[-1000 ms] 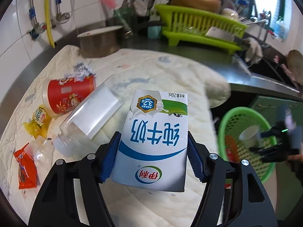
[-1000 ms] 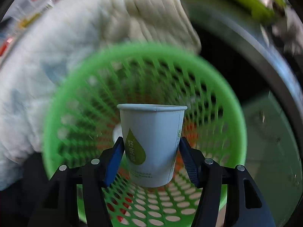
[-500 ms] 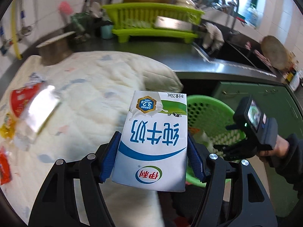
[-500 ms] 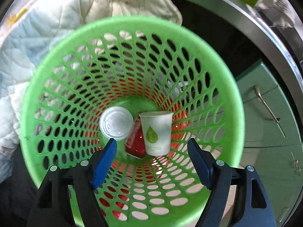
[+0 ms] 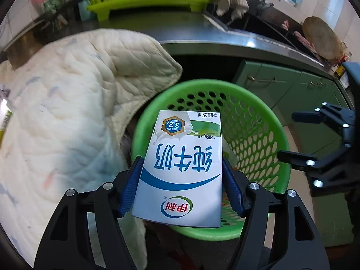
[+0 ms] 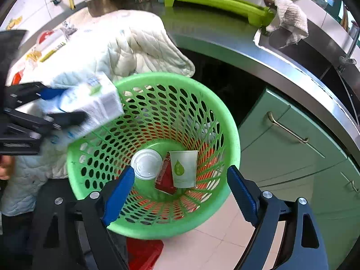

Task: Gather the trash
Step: 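Drop the paper cup into the basket with the right tool while the left tool drops the milk carton, then grasp the clear plastic bottle with the left tool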

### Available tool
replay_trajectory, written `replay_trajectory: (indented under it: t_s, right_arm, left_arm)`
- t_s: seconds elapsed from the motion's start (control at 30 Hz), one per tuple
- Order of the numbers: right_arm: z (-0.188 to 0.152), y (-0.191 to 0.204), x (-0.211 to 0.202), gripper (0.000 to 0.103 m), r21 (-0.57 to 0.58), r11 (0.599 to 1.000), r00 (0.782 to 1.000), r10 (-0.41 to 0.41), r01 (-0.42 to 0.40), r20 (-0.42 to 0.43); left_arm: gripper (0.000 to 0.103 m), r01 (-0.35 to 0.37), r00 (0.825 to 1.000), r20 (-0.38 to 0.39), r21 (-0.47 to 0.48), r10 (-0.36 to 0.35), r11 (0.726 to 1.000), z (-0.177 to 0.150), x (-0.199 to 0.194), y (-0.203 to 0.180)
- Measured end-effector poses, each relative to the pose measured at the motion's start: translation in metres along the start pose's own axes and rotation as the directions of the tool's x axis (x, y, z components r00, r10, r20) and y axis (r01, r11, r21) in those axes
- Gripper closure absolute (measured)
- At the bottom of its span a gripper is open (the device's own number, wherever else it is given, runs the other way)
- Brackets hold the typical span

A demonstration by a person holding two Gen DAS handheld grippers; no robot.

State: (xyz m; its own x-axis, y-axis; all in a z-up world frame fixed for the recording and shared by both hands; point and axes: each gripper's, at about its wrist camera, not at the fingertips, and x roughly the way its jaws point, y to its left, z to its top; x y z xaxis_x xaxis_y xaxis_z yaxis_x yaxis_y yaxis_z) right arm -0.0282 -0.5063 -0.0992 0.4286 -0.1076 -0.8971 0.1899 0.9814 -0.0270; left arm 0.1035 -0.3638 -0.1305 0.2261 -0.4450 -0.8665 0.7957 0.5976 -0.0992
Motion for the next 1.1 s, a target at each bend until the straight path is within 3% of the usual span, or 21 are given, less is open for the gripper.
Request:
replay_trajectory:
  t_s: [0.1,0.17,0.33,0.63,0.8,1.1]
  right_arm:
    - [-0.004,0.0,-0.007,0.022,0.011,1.0,1.0,0.015,-0.016,0.019]
    - [-0.006,0.0,-0.009,0.022,0.024,0.999,0.999,0.037,-0.038,0.027]
    - [-0.005,0.001,-0.011,0.022,0.03,0.999,0.998,0.04,-0.041,0.04]
    - [0.006,0.02,-0.016,0.022,0.004,0.998,0.995,0.07,-0.07,0.068]
    - [0.016,0.04,-0.018,0.02,-0.03,0.996,0.993,0.092,-0.09,0.078]
    - [0.041,0.08,-0.023,0.02,-0.111,0.987,0.987,0.13,-0.119,0.097]
  left_arm:
    - [0.034,0.018,1.0,-0.02,-0.014,-0.018,1.0,-0.001,0.01,-0.004]
    - [0.027,0.019,0.999,-0.028,-0.019,-0.02,1.0,-0.003,0.013,-0.006]
    - [0.027,0.015,1.0,-0.014,-0.016,-0.015,1.0,-0.008,0.006,-0.005]
    - [0.027,-0.064,0.995,0.07,-0.058,0.068,0.996,-0.017,-0.047,0.033]
    - [0.027,-0.134,0.982,0.117,-0.101,0.146,0.986,-0.022,-0.082,0.073]
    - [0.027,-0.284,0.938,0.15,-0.179,0.312,0.942,-0.014,-0.131,0.159]
